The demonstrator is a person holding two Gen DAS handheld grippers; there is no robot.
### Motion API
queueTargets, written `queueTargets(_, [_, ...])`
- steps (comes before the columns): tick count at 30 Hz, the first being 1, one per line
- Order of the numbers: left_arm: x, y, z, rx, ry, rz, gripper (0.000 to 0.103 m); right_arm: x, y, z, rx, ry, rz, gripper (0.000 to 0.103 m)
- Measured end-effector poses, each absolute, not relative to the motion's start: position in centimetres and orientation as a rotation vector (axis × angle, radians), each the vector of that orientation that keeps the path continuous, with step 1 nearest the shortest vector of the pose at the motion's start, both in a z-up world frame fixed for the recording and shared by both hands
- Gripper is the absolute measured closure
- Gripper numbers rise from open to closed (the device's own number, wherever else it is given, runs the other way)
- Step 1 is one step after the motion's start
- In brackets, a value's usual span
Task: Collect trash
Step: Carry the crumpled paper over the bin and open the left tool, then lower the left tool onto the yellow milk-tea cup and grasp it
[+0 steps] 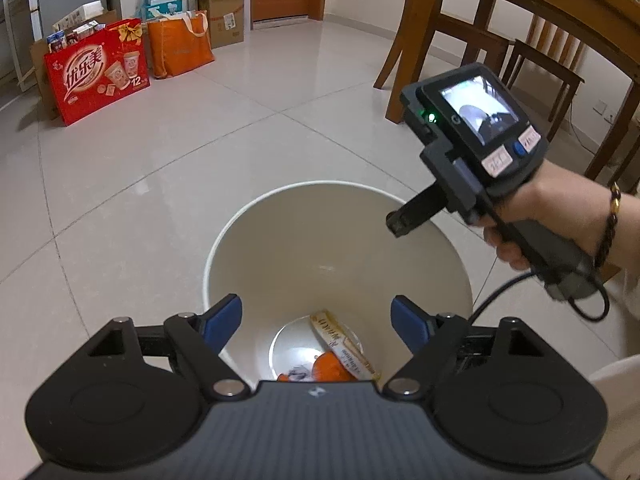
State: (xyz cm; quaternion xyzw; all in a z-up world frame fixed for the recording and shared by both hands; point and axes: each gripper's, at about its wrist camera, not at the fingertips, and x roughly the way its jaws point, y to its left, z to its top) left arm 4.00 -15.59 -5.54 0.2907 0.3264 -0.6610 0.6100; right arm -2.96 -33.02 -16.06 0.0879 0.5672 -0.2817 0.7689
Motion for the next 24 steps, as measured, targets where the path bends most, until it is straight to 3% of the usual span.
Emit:
queueTargets(12, [7.2, -12.0, -6.4, 0.653, 0.755, -1.459, 0.017, -3.0, -33.4, -16.2, 0.196, 1.230, -0.617, 0.085])
queueTargets(24, [11.1, -9.1, -12.3, 0.703, 0.826, -1.343, 0.011, -3.0, -33.0, -16.5, 0.113, 1.222, -0.587, 0.085])
